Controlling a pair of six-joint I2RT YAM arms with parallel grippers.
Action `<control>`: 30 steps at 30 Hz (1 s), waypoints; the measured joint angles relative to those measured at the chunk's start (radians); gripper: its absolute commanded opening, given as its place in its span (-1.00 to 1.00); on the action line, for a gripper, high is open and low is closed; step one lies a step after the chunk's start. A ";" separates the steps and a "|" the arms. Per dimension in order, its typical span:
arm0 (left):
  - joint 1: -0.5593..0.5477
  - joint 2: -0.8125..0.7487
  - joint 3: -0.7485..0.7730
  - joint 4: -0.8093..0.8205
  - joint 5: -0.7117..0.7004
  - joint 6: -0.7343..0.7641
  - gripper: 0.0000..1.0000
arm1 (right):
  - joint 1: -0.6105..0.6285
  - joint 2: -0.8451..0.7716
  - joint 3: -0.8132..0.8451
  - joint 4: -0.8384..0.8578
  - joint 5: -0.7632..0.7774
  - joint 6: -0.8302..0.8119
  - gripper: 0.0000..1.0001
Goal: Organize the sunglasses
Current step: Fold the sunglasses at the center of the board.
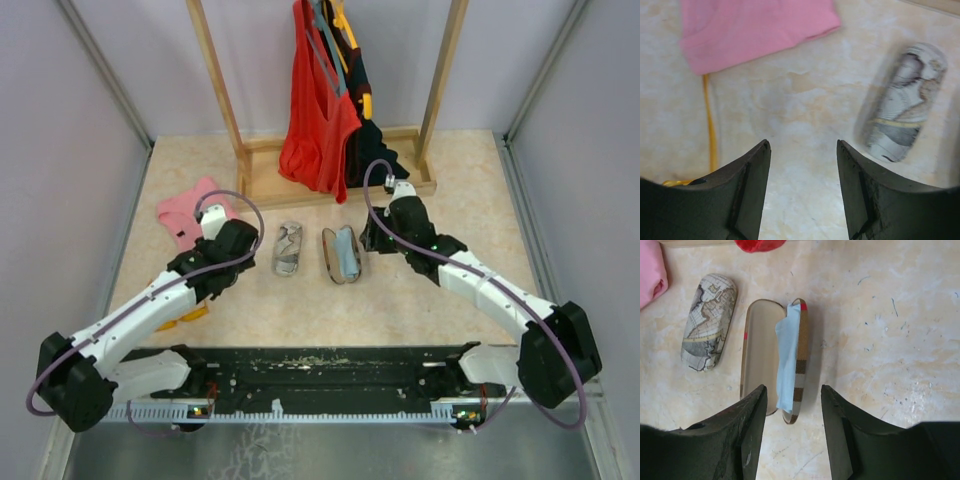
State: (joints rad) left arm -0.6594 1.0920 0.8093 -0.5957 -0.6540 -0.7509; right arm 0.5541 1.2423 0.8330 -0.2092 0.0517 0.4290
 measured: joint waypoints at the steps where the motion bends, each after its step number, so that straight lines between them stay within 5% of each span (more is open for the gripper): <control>1: 0.014 0.004 0.000 -0.025 -0.013 -0.011 0.24 | 0.000 -0.013 -0.006 0.001 0.000 0.001 -0.04; 9: 0.149 0.088 -0.042 -0.154 -0.081 -0.111 0.32 | 0.020 -0.097 -0.088 -0.036 -0.032 0.014 -0.04; 19: 0.325 0.241 -0.085 -0.069 -0.043 -0.131 0.29 | 0.022 -0.212 -0.115 -0.083 -0.061 0.017 -0.04; 30: 0.401 0.256 -0.141 0.049 0.068 -0.101 -0.03 | 0.022 -0.222 -0.120 -0.092 -0.072 0.017 -0.04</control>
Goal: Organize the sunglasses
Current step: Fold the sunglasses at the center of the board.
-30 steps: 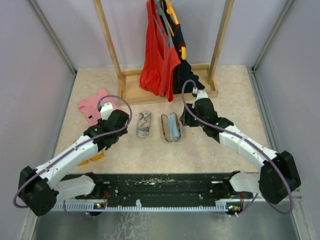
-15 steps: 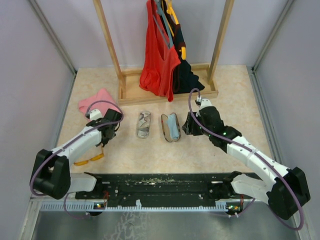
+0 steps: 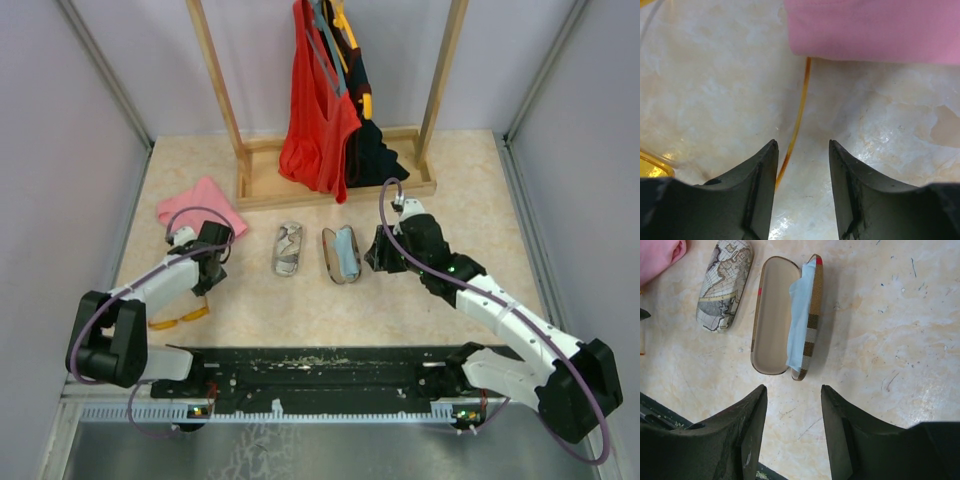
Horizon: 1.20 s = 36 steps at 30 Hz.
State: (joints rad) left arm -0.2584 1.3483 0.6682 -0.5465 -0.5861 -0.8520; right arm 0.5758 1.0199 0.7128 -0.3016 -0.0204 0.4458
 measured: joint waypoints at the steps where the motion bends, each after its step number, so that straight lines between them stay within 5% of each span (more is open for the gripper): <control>1: 0.004 0.000 -0.007 0.008 0.010 0.002 -0.07 | 0.000 -0.001 0.000 -0.001 0.000 0.000 -0.04; 13: 0.019 -0.028 -0.026 0.040 0.074 0.018 -0.98 | 0.000 -0.031 0.000 -0.026 0.001 0.000 -0.04; 20: -0.019 -0.135 -0.026 0.015 0.164 -0.047 -0.99 | 0.000 -0.066 -0.001 -0.047 0.013 0.002 -0.04; 25: -0.238 -0.141 0.015 -0.081 0.161 -0.256 -0.99 | 0.000 -0.103 -0.024 -0.062 0.023 0.011 -0.04; 36: -0.503 0.299 0.438 -0.302 0.173 -0.636 -0.99 | 0.000 -0.183 -0.048 -0.125 0.055 0.031 -0.04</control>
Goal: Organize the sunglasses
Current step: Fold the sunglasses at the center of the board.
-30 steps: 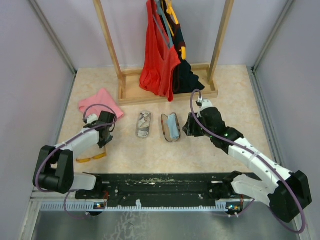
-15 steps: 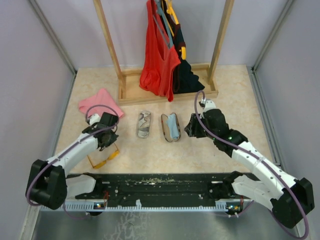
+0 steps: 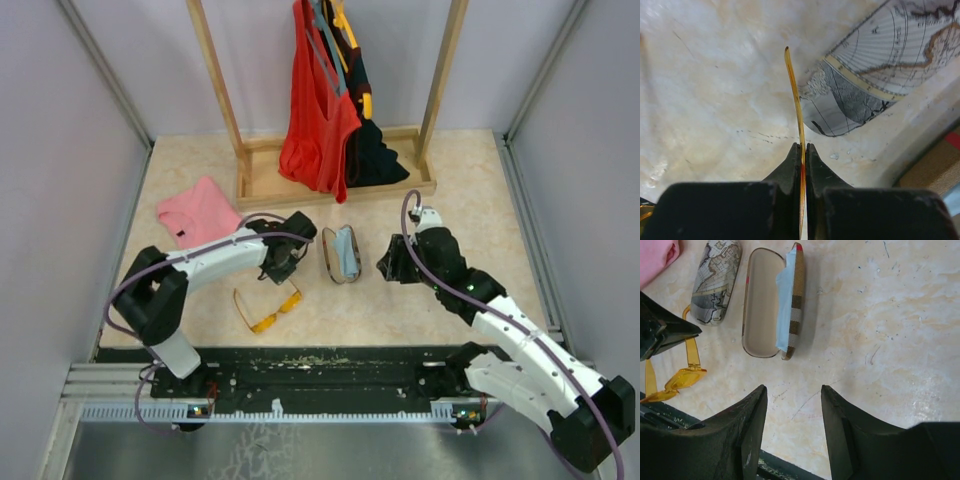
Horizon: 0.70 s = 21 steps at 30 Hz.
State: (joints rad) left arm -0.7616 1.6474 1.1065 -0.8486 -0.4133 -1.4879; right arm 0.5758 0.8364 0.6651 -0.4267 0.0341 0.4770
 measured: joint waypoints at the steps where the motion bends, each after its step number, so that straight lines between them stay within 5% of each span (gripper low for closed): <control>1: -0.012 0.026 0.018 0.002 0.005 -0.013 -0.99 | 0.000 -0.007 -0.002 -0.005 0.004 0.003 -0.04; 8: -0.035 0.090 0.028 0.031 0.032 -0.039 -0.93 | 0.000 -0.039 -0.018 -0.042 0.022 0.010 -0.04; 15: -0.034 0.089 0.001 0.106 0.033 -0.032 -0.39 | 0.000 -0.039 -0.019 -0.055 0.028 0.014 -0.04; 21: -0.034 0.088 -0.008 0.145 0.032 -0.013 -0.19 | 0.000 -0.046 -0.019 -0.065 0.036 0.014 -0.04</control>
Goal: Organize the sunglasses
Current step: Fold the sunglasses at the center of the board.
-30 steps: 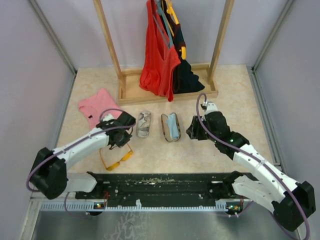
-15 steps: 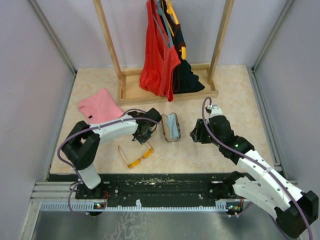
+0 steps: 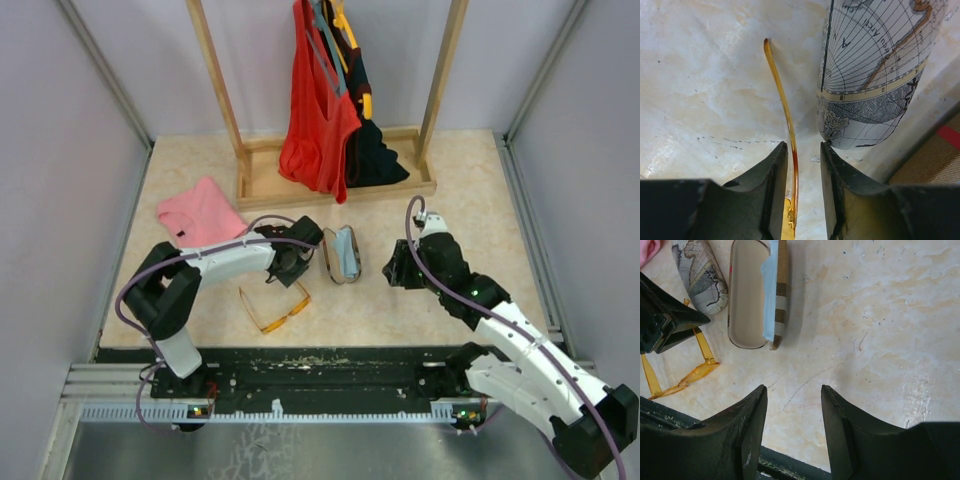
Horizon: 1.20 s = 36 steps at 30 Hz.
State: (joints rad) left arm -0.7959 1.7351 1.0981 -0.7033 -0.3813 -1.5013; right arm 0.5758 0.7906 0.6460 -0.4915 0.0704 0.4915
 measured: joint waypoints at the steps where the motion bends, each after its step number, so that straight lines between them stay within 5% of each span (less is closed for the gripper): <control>1: 0.000 0.000 0.000 0.005 -0.002 0.004 -0.15 | 0.000 -0.006 0.000 -0.003 0.002 0.000 -0.04; 11: 0.000 -0.155 -0.002 0.041 -0.064 0.141 0.01 | 0.000 -0.135 0.000 -0.036 0.105 0.067 0.07; 21: 0.000 -0.508 -0.139 0.151 -0.155 0.456 0.51 | 0.027 -0.196 0.000 -0.057 0.261 0.247 0.25; 36: 0.013 -0.733 -0.179 0.089 -0.168 0.785 0.58 | 0.566 0.286 0.207 -0.071 0.672 0.588 0.28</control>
State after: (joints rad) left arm -0.7826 1.0023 0.9188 -0.6140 -0.5491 -0.7162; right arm 1.1416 1.0767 0.8532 -0.5629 0.7425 1.0794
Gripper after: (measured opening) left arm 0.786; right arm 0.634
